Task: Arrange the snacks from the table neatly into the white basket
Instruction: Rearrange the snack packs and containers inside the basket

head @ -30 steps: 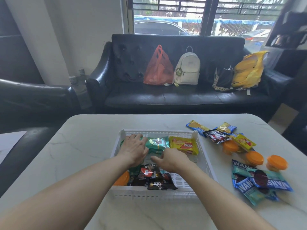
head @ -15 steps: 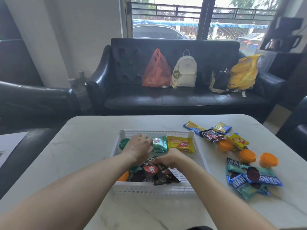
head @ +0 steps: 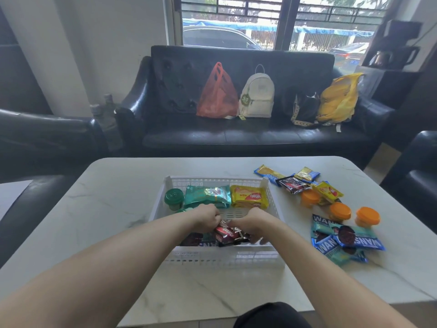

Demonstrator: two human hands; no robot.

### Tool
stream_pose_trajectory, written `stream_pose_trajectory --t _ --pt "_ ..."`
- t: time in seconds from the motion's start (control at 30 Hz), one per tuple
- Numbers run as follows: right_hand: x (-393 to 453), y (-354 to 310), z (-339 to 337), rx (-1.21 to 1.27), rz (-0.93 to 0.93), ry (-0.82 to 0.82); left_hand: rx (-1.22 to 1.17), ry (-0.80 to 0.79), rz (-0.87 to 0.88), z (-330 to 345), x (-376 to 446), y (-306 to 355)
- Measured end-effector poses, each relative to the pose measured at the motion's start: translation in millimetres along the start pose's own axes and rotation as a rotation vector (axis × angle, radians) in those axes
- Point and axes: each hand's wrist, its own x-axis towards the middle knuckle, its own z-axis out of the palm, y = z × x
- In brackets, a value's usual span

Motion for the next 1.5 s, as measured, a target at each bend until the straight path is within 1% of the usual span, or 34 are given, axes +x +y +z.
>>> stream_pose_trajectory --t 0.1,0.23,0.33,0.4,0.43,0.5,0.53,0.63,0.7,0.83,0.87,0.93,1.0,1.03,1.1,1.17,1.23,1.37,1.5 --pt "-1 5 0 0.026 0.018 -0.056 -0.029 0.016 -0.018 1 1 -2" --pt "4 11 -3 0.23 -0.015 -0.059 -0.152 0.007 -0.083 2 5 -1" --pt "12 19 -10 0.178 -0.106 0.053 -0.32 -0.023 -0.149 3 7 1" --pt "19 24 -14 0.186 -0.178 0.112 -0.45 -0.038 -0.184 2 8 4" --pt "22 26 -16 0.199 -0.214 0.129 -0.511 -0.045 -0.192 2 8 4" --pt "28 31 -19 0.189 -0.269 0.157 -0.549 -0.057 -0.162 2 7 6" --pt "30 33 -21 0.169 -0.29 0.169 -0.514 -0.045 -0.121 2 7 6" --pt "37 42 -25 0.124 -0.331 0.174 -0.309 0.044 0.049 5 4 10" --pt "40 46 -25 0.076 -0.361 0.164 -0.279 0.059 0.088 9 6 13" --pt "43 48 -22 -0.005 -0.394 0.2 -0.379 0.11 -0.028 14 11 20" --pt "44 48 -21 -0.046 -0.394 0.217 -0.359 0.13 -0.047 15 13 21" --pt "44 48 -18 -0.208 -0.412 0.291 -0.299 0.168 -0.081 19 17 21" --pt "42 48 -16 -0.336 -0.458 0.366 -0.305 0.185 -0.122 23 19 21" --pt "41 48 -15 -0.355 -0.488 0.371 -0.315 0.195 -0.138 25 20 21" --pt "39 50 -14 -0.382 -0.536 0.321 -0.32 0.224 -0.17 28 20 23" --pt "36 52 -13 -0.439 -0.555 0.263 -0.315 0.249 -0.2 29 21 25" --pt "34 55 -13 -0.493 -0.581 0.242 -0.314 0.266 -0.22 31 22 27" --pt "34 55 -12 -0.633 -0.64 0.276 -0.359 0.319 -0.237 32 25 32" --pt "35 58 -16 -0.667 -0.622 0.35 -0.474 0.358 -0.227 34 29 41"
